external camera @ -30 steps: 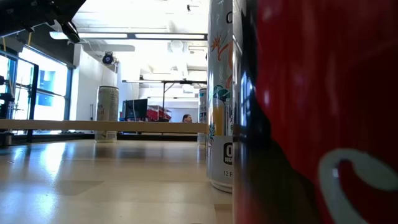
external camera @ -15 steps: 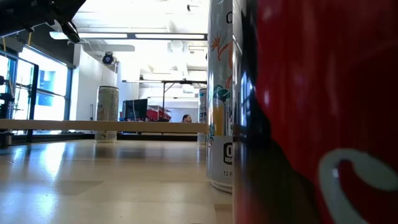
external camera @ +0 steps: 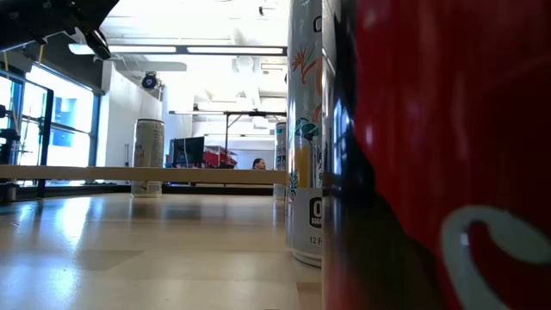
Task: Place canned beverage on shelf
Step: Put the top red soda can on the shelf
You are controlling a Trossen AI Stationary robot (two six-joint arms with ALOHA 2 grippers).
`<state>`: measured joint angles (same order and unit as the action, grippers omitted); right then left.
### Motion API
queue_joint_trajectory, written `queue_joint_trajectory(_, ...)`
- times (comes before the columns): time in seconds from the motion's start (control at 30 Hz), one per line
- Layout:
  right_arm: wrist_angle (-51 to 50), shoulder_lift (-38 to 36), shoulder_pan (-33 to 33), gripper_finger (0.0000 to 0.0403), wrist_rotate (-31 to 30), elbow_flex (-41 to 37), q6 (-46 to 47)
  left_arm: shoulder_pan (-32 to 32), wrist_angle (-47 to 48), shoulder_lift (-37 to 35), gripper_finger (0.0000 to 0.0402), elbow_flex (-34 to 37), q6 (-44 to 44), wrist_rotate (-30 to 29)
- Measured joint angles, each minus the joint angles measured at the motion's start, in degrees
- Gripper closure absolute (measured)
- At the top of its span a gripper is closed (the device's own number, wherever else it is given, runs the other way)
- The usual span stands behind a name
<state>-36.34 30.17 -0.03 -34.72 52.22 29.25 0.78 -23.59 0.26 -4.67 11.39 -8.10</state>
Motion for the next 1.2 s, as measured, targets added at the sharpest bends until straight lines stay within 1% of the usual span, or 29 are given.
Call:
queue_joint_trajectory(0.17, -21.4, 13.39, 0.02, 0.0402, -1.08, 16.87, 9.56, 0.01, 0.01, -0.01, 0.0394, -0.02, 0.0, 0.0)
queue_joint_trajectory(0.27, -32.3, 20.27, 0.02, 0.0402, -1.09, 24.41, 14.95, 0.01, 0.0, 0.0, 0.0394, -0.02, 0.01, 0.0)
queue_joint_trajectory(0.37, -41.75, 26.57, -0.44, 0.0402, -0.8, 29.41, 21.21, 0.02, 0.0, -0.01, 0.0394, 0.0, 0.01, 0.0)
queue_joint_trajectory(0.47, -49.65, 32.14, -2.27, 0.0402, 2.44, 32.37, 28.49, 0.01, 0.0, -0.01, 0.0394, -0.02, 0.01, 0.0)
queue_joint_trajectory(0.53, -53.28, 35.14, -3.96, 0.0402, 5.04, 33.16, 30.12, 0.0, 0.0, -0.01, 0.0394, 0.0, 0.01, 0.0)
queue_joint_trajectory(0.57, -53.87, 36.3, -4.86, 0.0402, 6.13, 33.21, 30.14, 0.0, 0.0, 0.0, 0.0394, 0.0, 0.0, 0.0)
queue_joint_trajectory(0.7, -53.2, 39.58, -9.08, 0.0402, 10.47, 32.86, 24.78, 0.01, 0.0, -0.01, 0.0394, -0.01, 0.01, -0.01)
queue_joint_trajectory(0.87, -53.64, 42.21, -15.52, 0.0402, 10.84, 32.86, 18.93, 0.02, 0.02, -0.01, 0.0394, -0.02, 0.01, 0.0)
queue_joint_trajectory(1.07, -53.67, 44.68, -23.84, 0.0402, 11.24, 32.84, 17.01, 0.0, 0.02, -0.01, 0.0394, -0.01, 0.01, 0.0)
queue_joint_trajectory(1.2, -53.66, 47.8, -27.78, 0.0402, 12.54, 32.84, 14.96, 0.02, 0.02, 0.01, 0.0394, 0.0, 0.01, 0.0)
